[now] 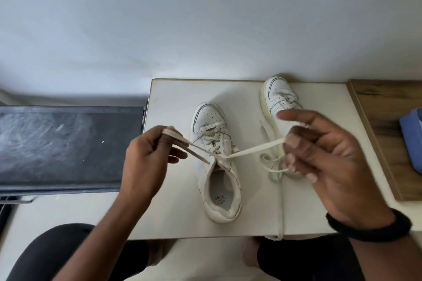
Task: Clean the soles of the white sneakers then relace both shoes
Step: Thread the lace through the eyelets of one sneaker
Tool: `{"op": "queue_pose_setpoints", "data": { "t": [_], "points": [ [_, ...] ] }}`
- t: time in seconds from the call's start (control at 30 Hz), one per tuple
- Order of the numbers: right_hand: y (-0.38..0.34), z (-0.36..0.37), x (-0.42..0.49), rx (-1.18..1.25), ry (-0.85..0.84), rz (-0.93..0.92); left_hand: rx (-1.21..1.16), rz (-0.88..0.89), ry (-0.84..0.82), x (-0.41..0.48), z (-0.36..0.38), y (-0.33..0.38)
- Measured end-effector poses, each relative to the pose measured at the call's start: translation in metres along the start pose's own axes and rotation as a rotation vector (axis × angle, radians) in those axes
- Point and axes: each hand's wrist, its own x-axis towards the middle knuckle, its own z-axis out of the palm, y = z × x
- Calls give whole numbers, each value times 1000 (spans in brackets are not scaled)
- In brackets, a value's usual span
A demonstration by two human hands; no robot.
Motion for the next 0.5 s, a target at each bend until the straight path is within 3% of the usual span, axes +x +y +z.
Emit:
{"op": "queue_pose_setpoints", "data": {
  "t": [0.17,0.3,0.5],
  "points": [
    [-18,-30,7,157,182,-178,-321,-180,24,7,-17,4],
    [-17,-57,11,166,411,-182,-550,-229,-13,12,-27,7],
    [2,-67,11,39,708,-221,-351,-42,-332,15,-47,9]
  ]
}}
